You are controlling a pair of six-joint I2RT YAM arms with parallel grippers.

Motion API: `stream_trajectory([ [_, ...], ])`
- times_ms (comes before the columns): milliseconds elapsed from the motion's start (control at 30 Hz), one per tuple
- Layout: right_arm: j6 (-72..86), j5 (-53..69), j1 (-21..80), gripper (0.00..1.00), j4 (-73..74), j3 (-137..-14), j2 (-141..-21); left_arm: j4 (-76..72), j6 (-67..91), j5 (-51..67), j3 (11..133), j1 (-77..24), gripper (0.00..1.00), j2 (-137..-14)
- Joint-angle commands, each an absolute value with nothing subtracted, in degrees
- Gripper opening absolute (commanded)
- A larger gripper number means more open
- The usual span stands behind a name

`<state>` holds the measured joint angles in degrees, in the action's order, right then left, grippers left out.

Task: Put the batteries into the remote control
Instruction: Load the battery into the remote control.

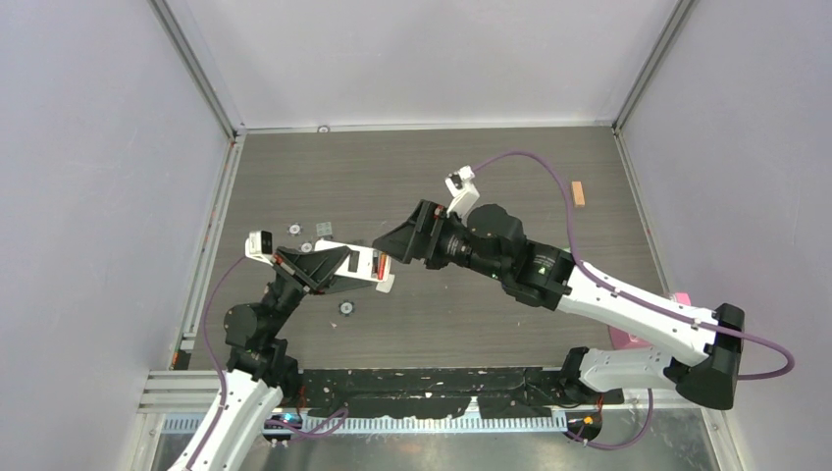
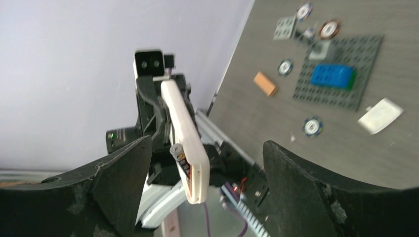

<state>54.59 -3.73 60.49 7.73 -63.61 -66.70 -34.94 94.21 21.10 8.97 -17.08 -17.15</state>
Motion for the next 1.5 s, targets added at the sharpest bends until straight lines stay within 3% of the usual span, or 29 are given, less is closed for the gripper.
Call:
stream_trajectory([
  [0, 61.7, 7.6, 60.1, 0.86, 1.1, -63.2, -67.5, -38.2, 92.1, 22.8, 9.6, -16.8, 0.0, -17.7],
  [267, 65.3, 7.8, 59.9, 0.69, -2.0, -60.9, -68.7, -39.5, 92.3, 22.7, 9.6, -16.8, 0.0, -18.1],
  [567, 70.5, 8.0, 58.7, 0.74, -9.8, -55.9, -67.1, -40.4, 92.4, 22.9, 9.1, -16.8, 0.0, -18.3],
  [1167, 74.5, 7.0, 57.8, 0.69, -12.7, -54.2, -67.0, -42.2, 92.8, 21.1, 8.3, -16.8, 0.0, -16.7],
  [1467, 75.9, 8.6, 57.8, 0.5, -15.1, -53.5, -67.9, -43.3, 92.8, 19.9, 7.9, -16.8, 0.0, -16.0],
])
